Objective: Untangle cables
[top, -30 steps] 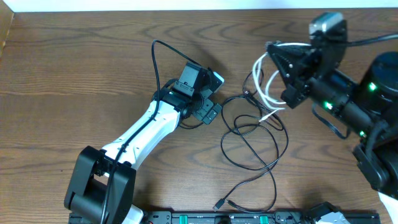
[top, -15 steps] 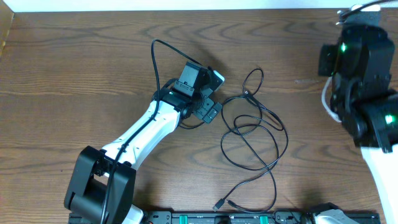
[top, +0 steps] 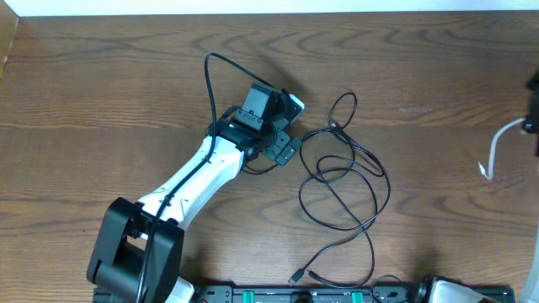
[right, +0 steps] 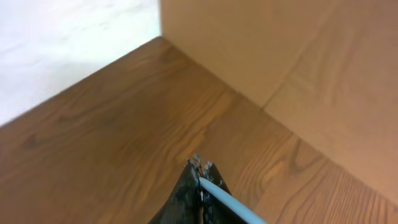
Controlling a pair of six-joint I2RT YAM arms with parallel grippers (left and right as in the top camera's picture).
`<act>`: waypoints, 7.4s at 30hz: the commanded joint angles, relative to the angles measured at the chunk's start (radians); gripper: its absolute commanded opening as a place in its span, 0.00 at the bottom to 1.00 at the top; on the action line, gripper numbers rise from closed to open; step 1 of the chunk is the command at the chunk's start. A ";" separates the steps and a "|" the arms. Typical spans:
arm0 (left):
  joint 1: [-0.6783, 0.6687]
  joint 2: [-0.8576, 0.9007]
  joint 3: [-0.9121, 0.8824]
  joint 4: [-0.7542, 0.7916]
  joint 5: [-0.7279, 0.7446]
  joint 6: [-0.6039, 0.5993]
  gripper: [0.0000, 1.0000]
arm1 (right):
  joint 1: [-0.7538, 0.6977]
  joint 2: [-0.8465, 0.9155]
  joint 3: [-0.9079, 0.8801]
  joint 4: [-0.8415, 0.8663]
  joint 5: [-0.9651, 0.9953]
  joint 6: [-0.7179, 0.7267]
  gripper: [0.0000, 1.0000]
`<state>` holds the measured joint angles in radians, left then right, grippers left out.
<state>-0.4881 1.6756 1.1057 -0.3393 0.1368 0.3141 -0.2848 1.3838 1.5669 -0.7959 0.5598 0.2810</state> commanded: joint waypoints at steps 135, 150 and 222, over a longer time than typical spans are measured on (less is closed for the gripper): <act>-0.014 -0.014 0.026 -0.101 0.299 0.051 0.92 | 0.840 0.234 0.357 -0.784 -0.117 0.040 0.99; 0.074 -0.357 0.138 -0.052 -0.399 -0.021 0.88 | 0.890 0.041 -0.408 -0.277 -0.188 -0.029 0.99; 0.073 -0.486 0.132 -0.467 -0.193 -0.189 0.88 | 0.861 -0.011 0.457 0.153 -0.247 -0.369 0.01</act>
<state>-0.4160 1.1835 1.2335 -0.8043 -0.0574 0.1307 0.5781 1.3808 1.9057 -0.6533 0.2630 -0.0277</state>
